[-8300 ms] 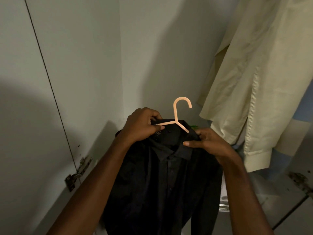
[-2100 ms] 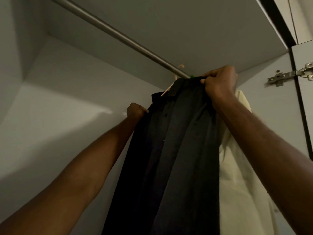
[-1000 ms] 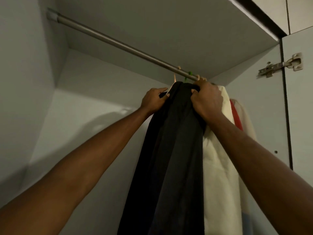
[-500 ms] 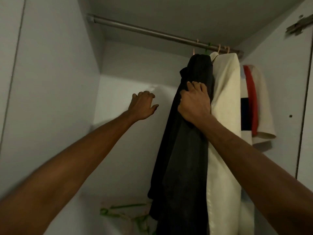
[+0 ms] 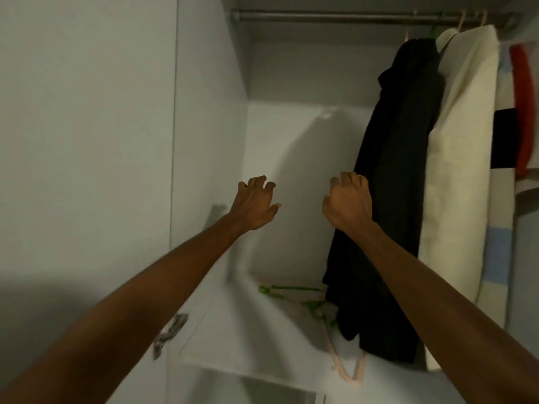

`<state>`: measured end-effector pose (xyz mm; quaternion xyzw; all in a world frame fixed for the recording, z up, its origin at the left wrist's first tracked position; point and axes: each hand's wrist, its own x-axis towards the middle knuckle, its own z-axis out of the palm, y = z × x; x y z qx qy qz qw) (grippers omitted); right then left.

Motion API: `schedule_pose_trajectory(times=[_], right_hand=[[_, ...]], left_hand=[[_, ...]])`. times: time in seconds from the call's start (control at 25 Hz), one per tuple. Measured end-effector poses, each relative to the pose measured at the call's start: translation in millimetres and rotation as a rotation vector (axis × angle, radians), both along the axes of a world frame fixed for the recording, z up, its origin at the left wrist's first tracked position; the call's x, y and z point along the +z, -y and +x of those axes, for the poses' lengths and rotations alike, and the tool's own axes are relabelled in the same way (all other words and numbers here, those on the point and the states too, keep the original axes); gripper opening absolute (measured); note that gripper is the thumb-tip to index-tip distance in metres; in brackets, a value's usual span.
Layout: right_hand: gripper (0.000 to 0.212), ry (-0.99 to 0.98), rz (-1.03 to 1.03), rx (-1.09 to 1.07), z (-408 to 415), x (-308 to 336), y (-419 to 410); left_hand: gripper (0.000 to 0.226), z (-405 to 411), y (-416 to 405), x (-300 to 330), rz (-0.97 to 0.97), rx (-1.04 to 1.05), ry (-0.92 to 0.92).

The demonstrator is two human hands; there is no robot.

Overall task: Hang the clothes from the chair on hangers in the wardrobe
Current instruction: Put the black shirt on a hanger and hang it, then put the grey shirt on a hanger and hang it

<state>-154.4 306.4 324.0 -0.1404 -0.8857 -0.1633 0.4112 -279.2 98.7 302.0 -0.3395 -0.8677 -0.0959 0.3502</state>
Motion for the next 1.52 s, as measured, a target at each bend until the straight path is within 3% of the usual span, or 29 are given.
schedule_pose_trajectory(times=[0.32,0.56,0.84,1.08,1.52], right_hand=[[0.064,0.105,-0.226,0.088,40,-123,91],[0.064,0.15,-0.321,0.245,67,-182,181],[0.069,0.211,-0.339,0.53,91,-251,287],[0.067,0.334,-0.359,0.74,137,-304,357],[0.05,0.354,-0.25,1.247,249,-375,487]], left_hand=[[0.067,81,103,-109,-0.059,0.085,0.154],[0.068,146,185,-166,0.015,0.117,0.256],[0.064,212,298,-230,-0.088,0.189,0.159],[0.061,301,350,-299,-0.035,0.238,0.242],[0.066,460,491,-344,0.159,0.764,0.347]])
